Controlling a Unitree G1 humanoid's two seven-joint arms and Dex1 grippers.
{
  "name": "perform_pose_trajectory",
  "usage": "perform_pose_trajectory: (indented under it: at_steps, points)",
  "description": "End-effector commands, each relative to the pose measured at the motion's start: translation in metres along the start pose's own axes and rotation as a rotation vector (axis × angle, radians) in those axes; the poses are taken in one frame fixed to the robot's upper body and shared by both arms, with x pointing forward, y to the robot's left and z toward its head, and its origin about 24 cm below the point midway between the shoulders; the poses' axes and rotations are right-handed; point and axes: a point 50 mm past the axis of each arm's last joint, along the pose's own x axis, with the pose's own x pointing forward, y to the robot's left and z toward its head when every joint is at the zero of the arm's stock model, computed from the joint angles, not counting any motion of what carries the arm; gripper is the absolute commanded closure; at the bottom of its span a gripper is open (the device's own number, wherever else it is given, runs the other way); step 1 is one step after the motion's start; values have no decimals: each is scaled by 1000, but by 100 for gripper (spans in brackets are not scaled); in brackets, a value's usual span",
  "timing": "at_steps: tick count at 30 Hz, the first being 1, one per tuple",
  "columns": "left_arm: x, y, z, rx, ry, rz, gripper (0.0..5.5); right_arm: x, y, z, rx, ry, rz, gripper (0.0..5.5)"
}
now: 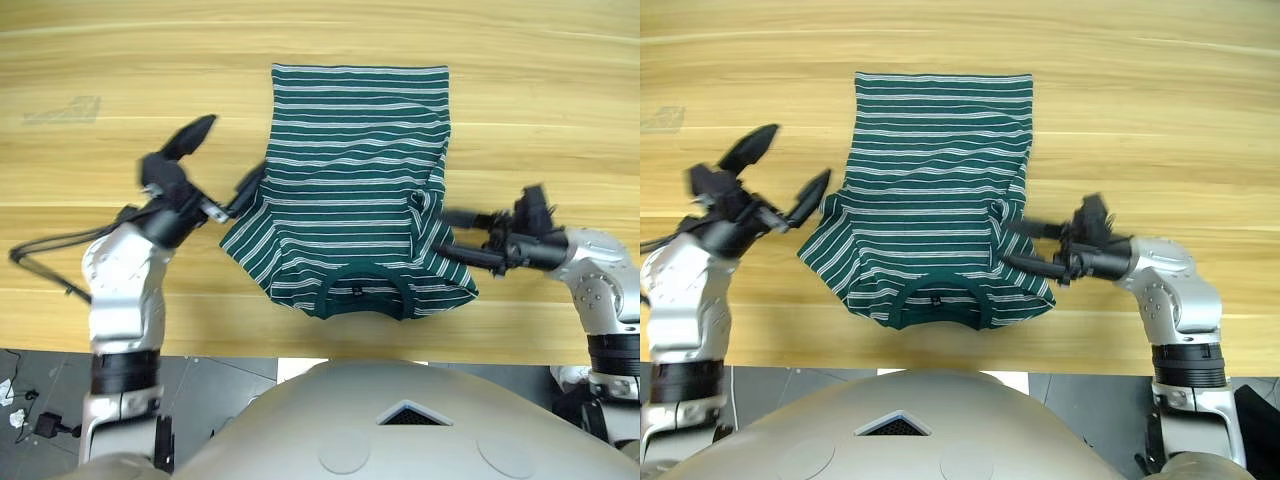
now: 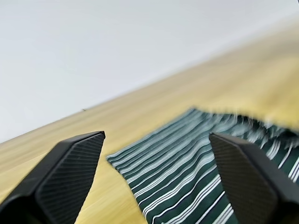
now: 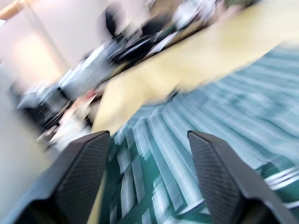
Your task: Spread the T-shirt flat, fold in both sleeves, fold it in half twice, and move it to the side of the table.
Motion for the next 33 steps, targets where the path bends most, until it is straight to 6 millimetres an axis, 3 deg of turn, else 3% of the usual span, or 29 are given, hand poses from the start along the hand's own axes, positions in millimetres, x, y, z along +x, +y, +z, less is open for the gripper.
perform_pose_trajectory:
  at_steps: [1,5,8,16,22,33]
  points:
    - [-38,-19,9,-302,-20,254,136,5,-10,43,-163,-174,-188,215]
    - [-66,-51,-13,-708,54,616,136,-4,-18,98,-293,-411,-452,215]
    - [-72,-60,-20,-856,116,754,136,-9,-22,115,-313,-484,-555,215]
    - [-71,-64,-49,-1018,204,880,136,-3,-22,111,-324,-482,-607,215]
    - [-62,-71,-65,-1091,254,857,136,1,-24,109,-328,-459,-598,215]
    - [-57,-73,-78,-1101,284,834,136,5,-25,109,-322,-445,-568,215]
